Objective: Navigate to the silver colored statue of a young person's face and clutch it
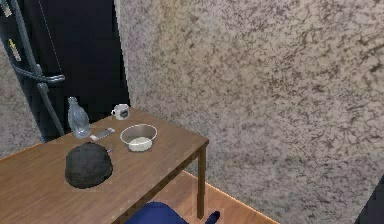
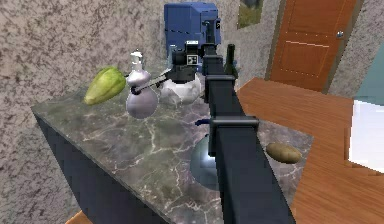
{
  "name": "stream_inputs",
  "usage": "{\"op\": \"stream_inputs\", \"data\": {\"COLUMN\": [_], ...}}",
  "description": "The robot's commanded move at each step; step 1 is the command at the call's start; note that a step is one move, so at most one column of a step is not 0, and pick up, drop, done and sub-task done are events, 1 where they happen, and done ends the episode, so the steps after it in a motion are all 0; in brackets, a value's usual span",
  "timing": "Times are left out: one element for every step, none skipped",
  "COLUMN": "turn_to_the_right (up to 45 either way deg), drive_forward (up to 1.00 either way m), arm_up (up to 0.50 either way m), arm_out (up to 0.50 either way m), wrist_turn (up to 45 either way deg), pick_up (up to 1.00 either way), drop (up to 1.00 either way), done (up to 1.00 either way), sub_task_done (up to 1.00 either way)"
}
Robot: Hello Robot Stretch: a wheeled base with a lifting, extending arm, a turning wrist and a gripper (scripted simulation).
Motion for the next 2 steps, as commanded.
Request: {"op": "stream_inputs", "data": {"turn_to_the_right": [0.0, 0.0], "drive_forward": [0.00, 0.00], "arm_up": [0.00, 0.00], "arm_out": [0.00, 0.00], "wrist_turn": [39.0, 0.0], "pick_up": [0.00, 1.00], "drop": [0.00, 0.00], "done": [0.00, 0.00], "sub_task_done": [0.00, 0.00]}}
